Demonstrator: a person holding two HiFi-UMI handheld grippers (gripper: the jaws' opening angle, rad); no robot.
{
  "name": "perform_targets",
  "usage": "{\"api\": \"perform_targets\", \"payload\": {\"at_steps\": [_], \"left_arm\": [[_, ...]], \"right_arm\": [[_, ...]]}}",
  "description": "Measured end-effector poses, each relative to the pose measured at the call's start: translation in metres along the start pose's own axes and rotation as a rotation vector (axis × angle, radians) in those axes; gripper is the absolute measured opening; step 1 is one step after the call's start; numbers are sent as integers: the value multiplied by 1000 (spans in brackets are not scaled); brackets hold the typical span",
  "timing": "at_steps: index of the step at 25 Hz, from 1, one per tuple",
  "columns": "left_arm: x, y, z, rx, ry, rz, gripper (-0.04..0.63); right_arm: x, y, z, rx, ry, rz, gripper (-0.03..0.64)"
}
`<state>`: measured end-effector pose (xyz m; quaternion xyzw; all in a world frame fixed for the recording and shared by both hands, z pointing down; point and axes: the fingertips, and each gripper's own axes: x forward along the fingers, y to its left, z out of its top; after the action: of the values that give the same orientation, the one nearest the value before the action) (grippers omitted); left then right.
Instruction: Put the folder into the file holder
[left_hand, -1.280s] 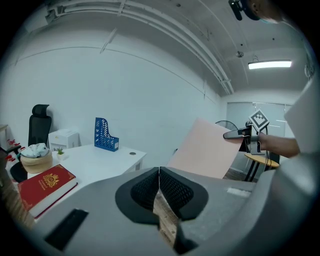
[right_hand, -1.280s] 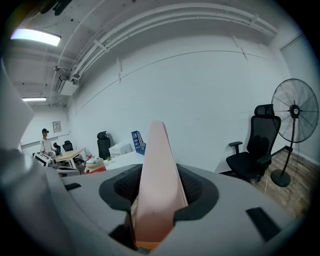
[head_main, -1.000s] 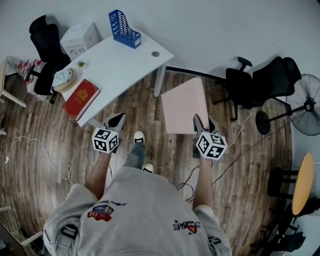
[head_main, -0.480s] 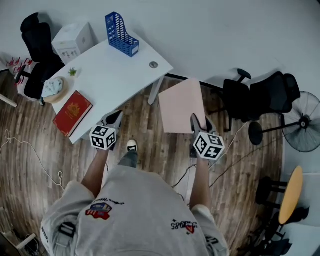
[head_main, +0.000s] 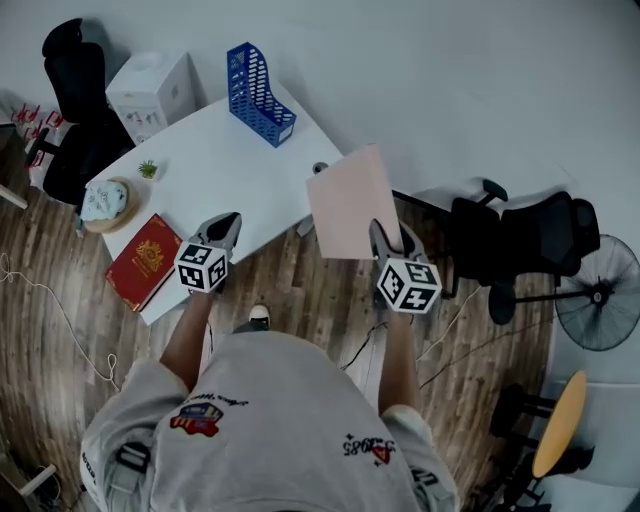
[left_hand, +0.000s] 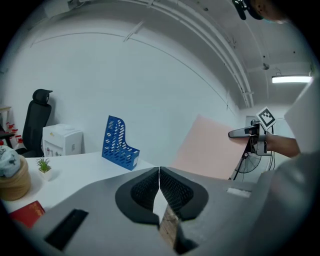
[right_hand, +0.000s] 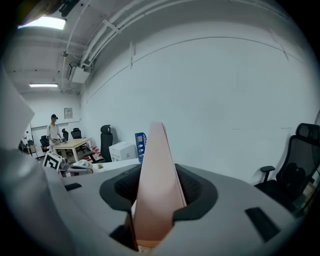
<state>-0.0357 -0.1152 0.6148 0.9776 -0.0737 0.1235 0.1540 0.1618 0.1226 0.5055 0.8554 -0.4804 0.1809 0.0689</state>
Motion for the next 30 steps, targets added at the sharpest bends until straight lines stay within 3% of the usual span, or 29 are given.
{"api": "perform_targets", "payload": {"at_steps": [7, 16, 22, 30], "left_arm": [[-16, 80, 12, -52, -36, 147, 8], [-57, 151, 16, -106, -78, 413, 9], [-72, 154, 41, -141, -101, 626, 9], [-54, 133, 61, -196, -157, 814, 8]], "right_arm": [[101, 65, 24, -99, 32, 178, 179], [212, 149, 40, -171, 51, 470, 179], [264, 175, 69, -190, 77, 689, 178], [311, 178, 109, -250, 79, 893, 178]]}}
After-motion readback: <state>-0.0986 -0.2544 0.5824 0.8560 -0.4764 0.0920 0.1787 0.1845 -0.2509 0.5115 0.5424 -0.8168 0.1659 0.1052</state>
